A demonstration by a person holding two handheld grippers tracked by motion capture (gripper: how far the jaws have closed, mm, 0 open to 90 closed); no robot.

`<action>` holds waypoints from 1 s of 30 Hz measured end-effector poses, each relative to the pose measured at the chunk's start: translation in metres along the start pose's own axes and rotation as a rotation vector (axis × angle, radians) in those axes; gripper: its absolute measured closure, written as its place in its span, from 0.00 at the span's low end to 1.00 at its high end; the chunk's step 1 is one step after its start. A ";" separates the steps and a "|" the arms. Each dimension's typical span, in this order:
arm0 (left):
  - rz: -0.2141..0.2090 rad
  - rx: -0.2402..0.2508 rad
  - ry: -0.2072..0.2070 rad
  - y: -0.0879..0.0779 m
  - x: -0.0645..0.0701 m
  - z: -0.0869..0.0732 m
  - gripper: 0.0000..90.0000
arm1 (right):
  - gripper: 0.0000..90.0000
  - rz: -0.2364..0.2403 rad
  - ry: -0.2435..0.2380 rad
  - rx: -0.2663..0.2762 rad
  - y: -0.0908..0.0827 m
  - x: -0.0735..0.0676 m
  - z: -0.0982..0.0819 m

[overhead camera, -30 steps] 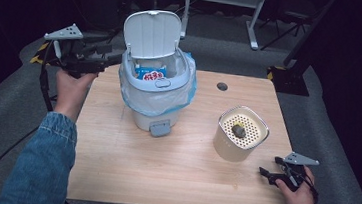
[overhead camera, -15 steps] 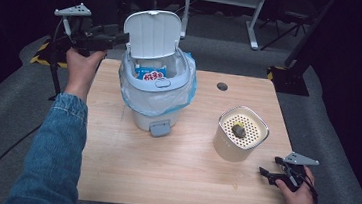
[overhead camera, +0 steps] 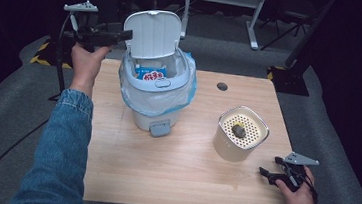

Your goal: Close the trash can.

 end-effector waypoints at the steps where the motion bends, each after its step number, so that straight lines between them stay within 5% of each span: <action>1: -0.007 -0.002 0.006 0.001 0.002 0.000 0.40 | 0.16 0.000 0.000 0.000 0.000 0.000 0.000; 4: 0.001 0.007 0.021 0.002 0.005 0.001 0.41 | 0.16 0.000 0.000 0.000 0.000 0.000 0.000; 20: -0.116 -0.025 0.064 -0.005 0.039 -0.012 0.46 | 0.16 0.000 0.000 0.000 0.000 0.000 0.000; 30: -0.193 -0.110 0.075 0.004 0.061 -0.033 0.48 | 0.16 0.000 -0.001 0.000 0.000 0.000 0.000</action>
Point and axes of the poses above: each handheld gripper's, and its own axes: y roughly forward along the jaws, z roughly out of its top, x roughly to its right, the point moved 9 cm from there along y, roughly forward along the jaws, and after that the axes turned 8 degrees about -y, right-handed, at the moved point
